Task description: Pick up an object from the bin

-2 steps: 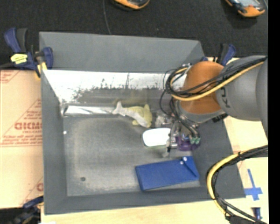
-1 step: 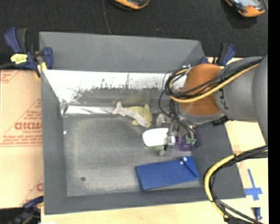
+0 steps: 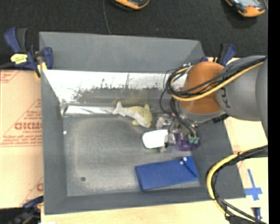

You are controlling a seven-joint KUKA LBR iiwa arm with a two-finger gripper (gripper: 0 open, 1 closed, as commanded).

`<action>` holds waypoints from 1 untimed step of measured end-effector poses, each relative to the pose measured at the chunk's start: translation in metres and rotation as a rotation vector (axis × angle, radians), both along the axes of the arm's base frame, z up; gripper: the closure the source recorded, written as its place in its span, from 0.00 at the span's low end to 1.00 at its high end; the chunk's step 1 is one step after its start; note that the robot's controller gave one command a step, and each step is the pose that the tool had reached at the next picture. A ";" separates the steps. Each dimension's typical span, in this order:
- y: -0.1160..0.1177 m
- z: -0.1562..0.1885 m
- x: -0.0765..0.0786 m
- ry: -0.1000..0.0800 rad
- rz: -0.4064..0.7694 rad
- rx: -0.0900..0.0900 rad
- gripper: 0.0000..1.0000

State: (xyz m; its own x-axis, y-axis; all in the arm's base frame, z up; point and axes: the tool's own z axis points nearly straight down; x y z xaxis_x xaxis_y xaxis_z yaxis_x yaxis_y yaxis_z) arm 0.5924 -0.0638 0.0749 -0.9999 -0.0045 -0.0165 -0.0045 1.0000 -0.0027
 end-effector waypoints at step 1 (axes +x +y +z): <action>0.000 0.000 0.000 0.000 0.001 0.000 1.00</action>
Offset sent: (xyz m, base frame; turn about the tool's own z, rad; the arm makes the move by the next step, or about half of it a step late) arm 0.0001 0.0001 0.0342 -0.0009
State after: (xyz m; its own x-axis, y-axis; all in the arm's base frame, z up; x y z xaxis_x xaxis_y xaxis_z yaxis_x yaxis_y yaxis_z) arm 0.5924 -0.0637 0.0753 -0.9998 -0.0055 -0.0166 -0.0054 1.0000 -0.0025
